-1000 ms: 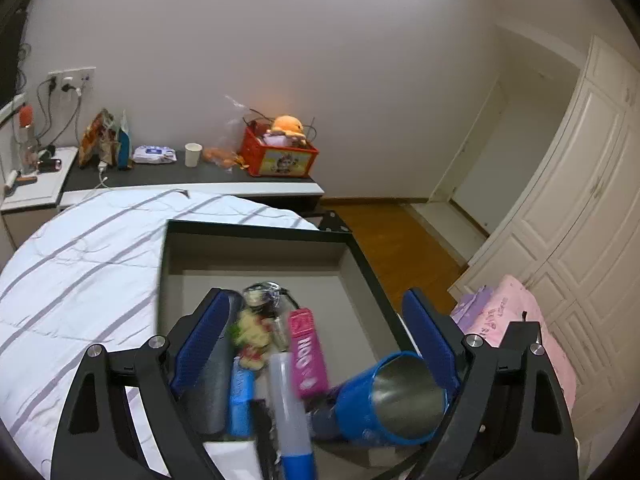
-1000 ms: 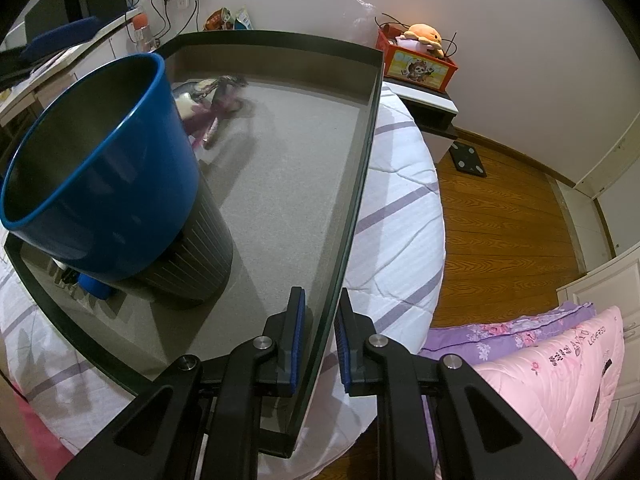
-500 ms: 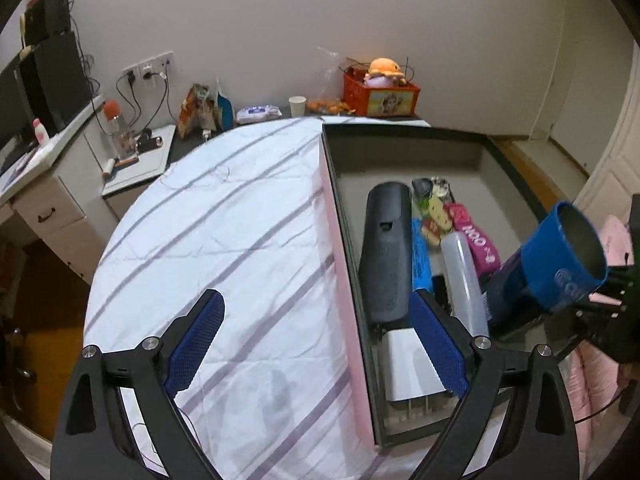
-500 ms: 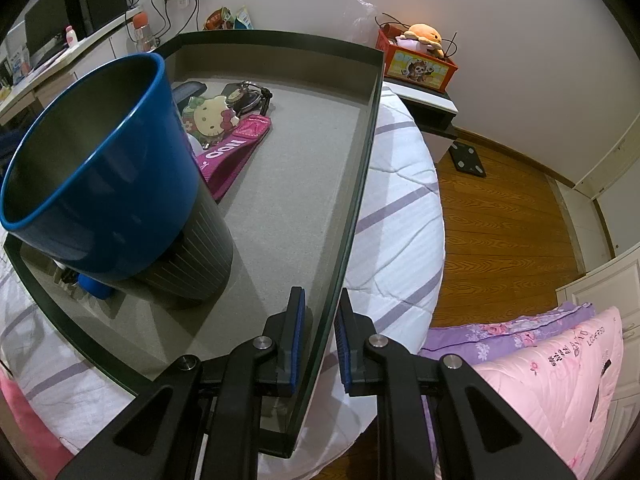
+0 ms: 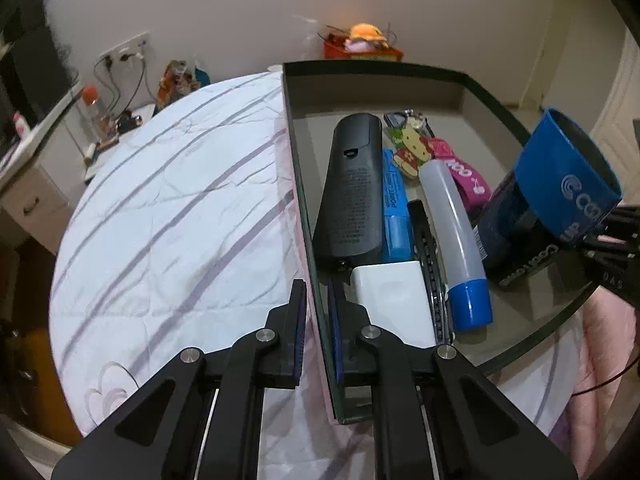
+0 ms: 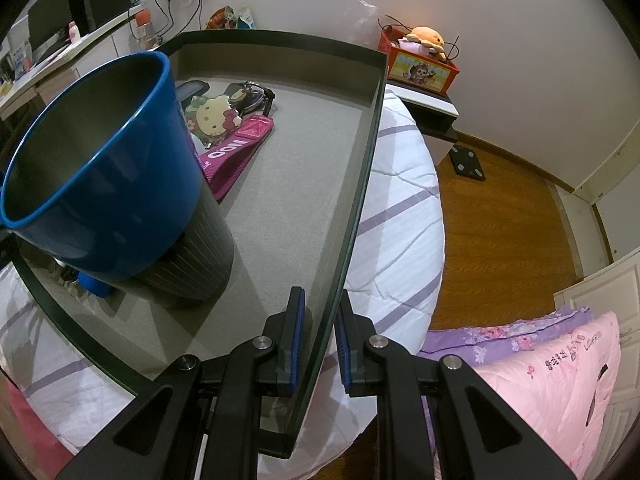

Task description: Organize rigid objects

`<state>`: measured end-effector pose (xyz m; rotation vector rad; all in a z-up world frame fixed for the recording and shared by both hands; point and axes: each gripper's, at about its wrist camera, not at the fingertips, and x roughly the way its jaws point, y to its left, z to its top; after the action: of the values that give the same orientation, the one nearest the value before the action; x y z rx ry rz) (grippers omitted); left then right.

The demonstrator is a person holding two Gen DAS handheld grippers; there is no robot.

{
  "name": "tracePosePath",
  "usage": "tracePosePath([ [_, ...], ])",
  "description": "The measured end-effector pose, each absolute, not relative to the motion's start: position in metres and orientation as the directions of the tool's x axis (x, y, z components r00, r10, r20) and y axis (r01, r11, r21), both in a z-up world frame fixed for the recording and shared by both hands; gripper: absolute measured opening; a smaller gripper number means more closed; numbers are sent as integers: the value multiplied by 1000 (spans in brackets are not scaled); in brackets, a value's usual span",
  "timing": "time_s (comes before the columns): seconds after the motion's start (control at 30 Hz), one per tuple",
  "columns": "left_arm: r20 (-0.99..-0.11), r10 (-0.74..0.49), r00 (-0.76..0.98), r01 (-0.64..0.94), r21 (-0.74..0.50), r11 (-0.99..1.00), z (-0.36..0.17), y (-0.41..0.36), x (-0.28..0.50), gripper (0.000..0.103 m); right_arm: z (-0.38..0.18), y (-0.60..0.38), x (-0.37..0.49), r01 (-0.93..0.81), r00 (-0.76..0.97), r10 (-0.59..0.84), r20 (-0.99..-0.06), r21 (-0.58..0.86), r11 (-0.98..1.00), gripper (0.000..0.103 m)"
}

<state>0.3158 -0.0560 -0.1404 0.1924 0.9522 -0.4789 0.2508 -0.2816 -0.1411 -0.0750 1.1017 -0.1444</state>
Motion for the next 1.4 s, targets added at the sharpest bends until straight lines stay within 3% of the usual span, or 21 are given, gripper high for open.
tracePosePath([
  [1.0,-826,-185,533,292,-26,956,-138,0,298,13,-139,-213,275,-77,448,-99,-888,-149,986,16],
  [1.03,-823,-191,535,291,-33,956,-136,1,297,16,-139,-215,275,-73,453,-91,-887,-139,988,16],
  [1.1,-815,-186,548,271,-38,962,-132,3,292,37,-137,-217,271,-65,463,-77,-883,-120,991,16],
  [1.13,-804,-177,567,249,-37,968,-126,6,289,62,-135,-217,268,-65,469,-71,-880,-114,991,19],
  [1.17,-796,-175,580,240,-39,970,-123,9,288,77,-133,-215,266,-67,476,-66,-877,-111,992,20],
  [1.3,-756,-177,630,200,-63,978,-101,20,271,82,-123,-214,250,-56,503,-87,-860,-132,990,32],
  [1.4,-707,-145,692,175,-30,984,-81,21,248,92,-110,-215,233,-47,540,-77,-838,-122,991,35],
])
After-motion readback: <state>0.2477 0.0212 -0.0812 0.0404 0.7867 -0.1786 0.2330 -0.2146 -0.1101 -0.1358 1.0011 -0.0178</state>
